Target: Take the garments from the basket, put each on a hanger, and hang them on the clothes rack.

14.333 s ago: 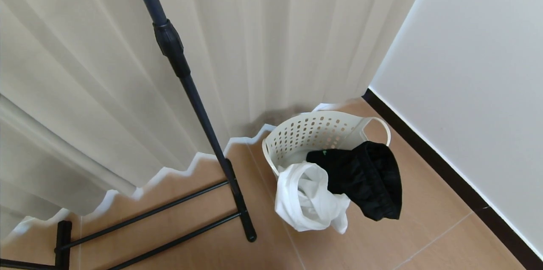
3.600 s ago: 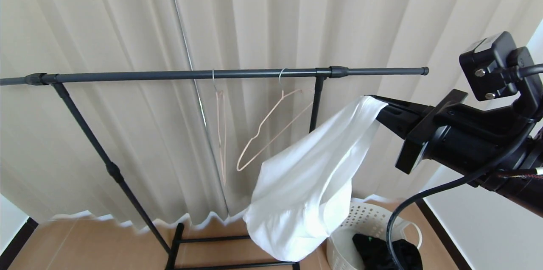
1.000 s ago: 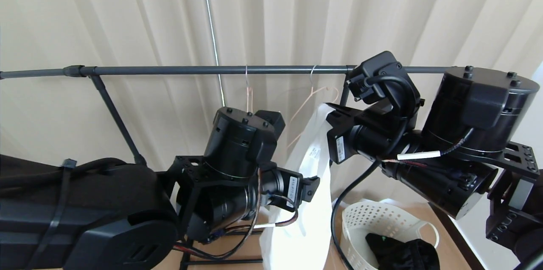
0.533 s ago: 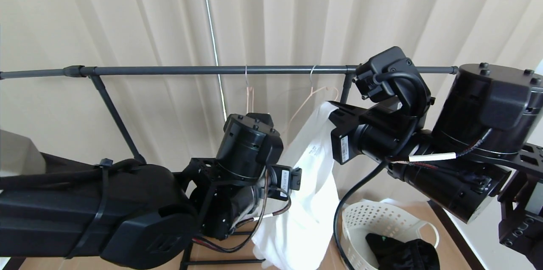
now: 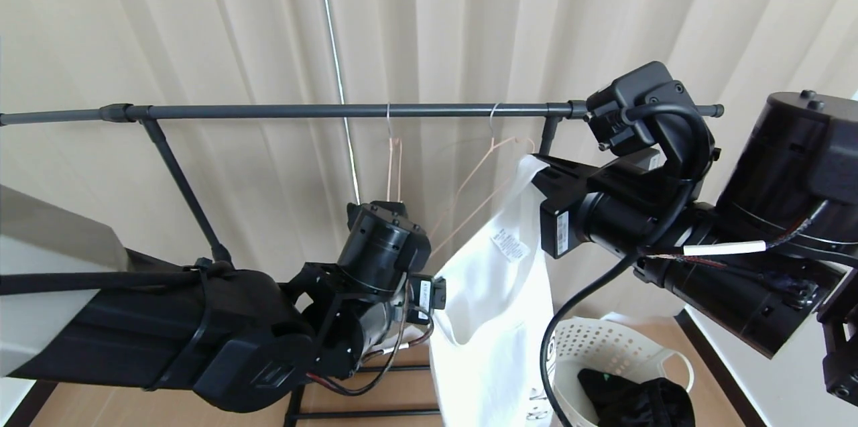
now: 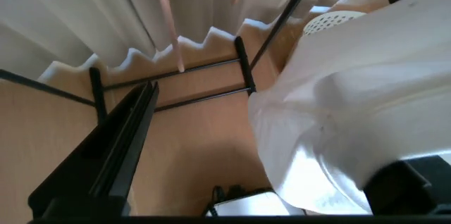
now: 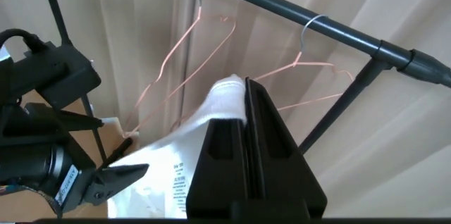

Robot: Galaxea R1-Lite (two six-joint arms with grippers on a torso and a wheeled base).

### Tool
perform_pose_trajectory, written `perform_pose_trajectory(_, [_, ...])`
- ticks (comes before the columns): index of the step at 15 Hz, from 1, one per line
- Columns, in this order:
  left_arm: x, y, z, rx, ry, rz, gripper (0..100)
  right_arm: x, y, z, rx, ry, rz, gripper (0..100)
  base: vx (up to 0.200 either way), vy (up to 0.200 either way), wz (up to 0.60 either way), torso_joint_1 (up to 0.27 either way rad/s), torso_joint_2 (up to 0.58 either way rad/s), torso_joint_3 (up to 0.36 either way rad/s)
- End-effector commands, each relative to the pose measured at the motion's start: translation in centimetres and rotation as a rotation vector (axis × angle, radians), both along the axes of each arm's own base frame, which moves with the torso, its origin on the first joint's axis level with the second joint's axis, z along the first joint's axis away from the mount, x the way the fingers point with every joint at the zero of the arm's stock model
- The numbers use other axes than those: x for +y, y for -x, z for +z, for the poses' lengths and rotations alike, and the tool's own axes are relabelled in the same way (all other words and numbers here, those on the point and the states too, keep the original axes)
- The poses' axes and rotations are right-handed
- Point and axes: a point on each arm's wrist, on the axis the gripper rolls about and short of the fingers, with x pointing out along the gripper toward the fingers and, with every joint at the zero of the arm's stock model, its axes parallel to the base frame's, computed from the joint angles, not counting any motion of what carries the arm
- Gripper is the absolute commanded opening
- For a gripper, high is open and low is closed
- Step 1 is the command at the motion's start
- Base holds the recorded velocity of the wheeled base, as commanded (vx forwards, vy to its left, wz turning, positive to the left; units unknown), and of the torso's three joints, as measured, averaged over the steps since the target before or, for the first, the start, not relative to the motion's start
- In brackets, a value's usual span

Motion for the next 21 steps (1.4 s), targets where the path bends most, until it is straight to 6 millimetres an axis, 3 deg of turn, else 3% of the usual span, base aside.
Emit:
perform_pose_trajectory(1, [0.4,0.2,-0.5,0.011,-0.019,0.010,0,-0.6,0.1,0.6,-0.015,-0.013,-0.013,0,0.000,0.000,0.00,0.000,0.00,0.000])
perform_pose_trajectory(3, [0.7,1.1,0.6,-0.022,-0.015,0.021,0,-2.3,-1.3,0.3,-0.031,0.035,-0.089,0,0.000,0.000,0.00,0.000,0.00,0.000])
perform_pose_trajectory(5, [1.8,2.4,3.5,-0.092,0.014,0.013,0,-3.8,-2.6,-0.2,-0.045,0.109,-0.161,0,0.000,0.000,0.00,0.000,0.00,0.000])
perform_pose_trajectory(7, [3.3,3.6,6.2,-0.168,0.016,-0.009,0,-4.5,-3.1,-0.3,-0.041,0.121,-0.191,0,0.000,0.000,0.00,0.000,0.00,0.000])
perform_pose_trajectory(10, [5.0,4.4,9.5,-0.275,0.003,-0.028,0,-4.6,-3.3,-2.2,-0.011,0.248,-0.186,0,0.000,0.000,0.00,0.000,0.00,0.000])
perform_pose_trajectory(17, [6.5,5.1,12.4,-0.369,0.003,-0.027,0,-4.9,-2.8,0.6,-0.055,0.113,-0.187,0,0.000,0.000,0.00,0.000,0.00,0.000])
perform_pose_trajectory(21, [6.8,5.4,12.3,-0.373,-0.016,-0.049,0,-5.3,-2.1,0.9,-0.060,0.110,-0.183,0,0.000,0.000,0.00,0.000,0.00,0.000])
